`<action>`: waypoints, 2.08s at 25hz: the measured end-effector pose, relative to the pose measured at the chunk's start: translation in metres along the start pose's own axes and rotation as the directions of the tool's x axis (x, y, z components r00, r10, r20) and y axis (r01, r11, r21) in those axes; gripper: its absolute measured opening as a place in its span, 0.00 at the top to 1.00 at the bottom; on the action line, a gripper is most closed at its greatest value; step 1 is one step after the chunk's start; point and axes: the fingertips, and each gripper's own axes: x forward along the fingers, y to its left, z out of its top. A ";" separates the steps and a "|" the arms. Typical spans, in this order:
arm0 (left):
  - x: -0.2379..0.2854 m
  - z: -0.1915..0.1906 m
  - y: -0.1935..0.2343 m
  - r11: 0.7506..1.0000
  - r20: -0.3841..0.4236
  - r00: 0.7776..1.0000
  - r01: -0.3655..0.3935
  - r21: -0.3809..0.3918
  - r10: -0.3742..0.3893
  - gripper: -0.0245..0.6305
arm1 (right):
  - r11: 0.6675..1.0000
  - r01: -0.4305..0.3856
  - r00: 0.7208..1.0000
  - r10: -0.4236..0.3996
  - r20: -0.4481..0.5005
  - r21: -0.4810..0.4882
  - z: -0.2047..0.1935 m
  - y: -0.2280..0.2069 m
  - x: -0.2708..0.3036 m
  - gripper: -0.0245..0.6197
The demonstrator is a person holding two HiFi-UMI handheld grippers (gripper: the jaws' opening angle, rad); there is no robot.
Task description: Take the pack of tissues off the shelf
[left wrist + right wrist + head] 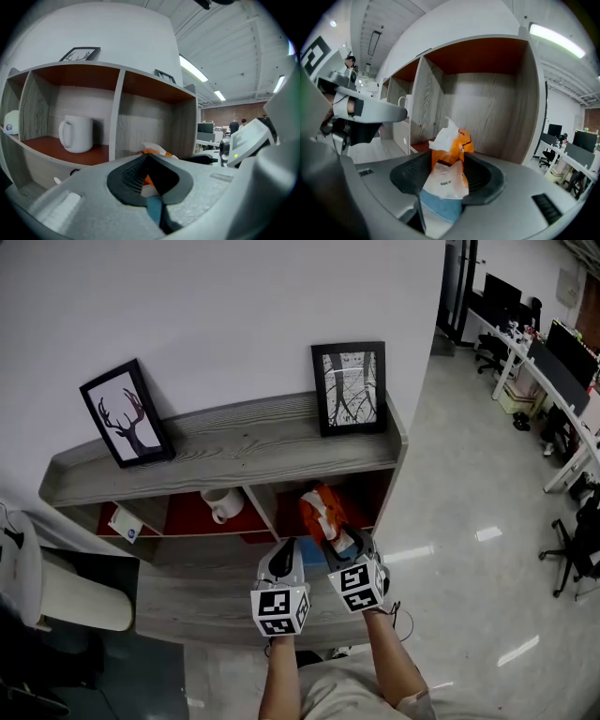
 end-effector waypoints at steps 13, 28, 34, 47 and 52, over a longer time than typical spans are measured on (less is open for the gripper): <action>-0.001 0.010 0.010 0.996 -0.002 0.997 -0.075 0.051 0.075 0.95 | 0.999 -0.017 1.000 0.017 0.027 0.034 0.001 -0.009 0.007 0.85; -0.017 0.000 0.022 0.988 -0.024 0.990 -0.139 0.069 0.141 0.95 | 0.994 -0.007 0.996 -0.003 0.088 0.106 0.005 -0.019 0.003 0.90; -0.031 0.004 0.029 0.989 -0.019 0.990 -0.139 0.055 0.140 0.95 | 0.995 0.001 0.995 -0.011 0.098 0.104 0.013 -0.013 -0.004 0.91; -0.057 0.001 0.010 0.995 -0.032 0.995 -0.096 0.040 0.097 0.95 | 0.991 0.045 0.988 -0.062 0.140 0.123 0.025 -0.007 -0.050 0.91; -0.078 -0.003 0.009 0.995 -0.038 0.994 -0.100 0.025 0.101 0.95 | 0.988 0.060 0.988 -0.080 0.136 0.144 0.019 -0.006 -0.069 0.91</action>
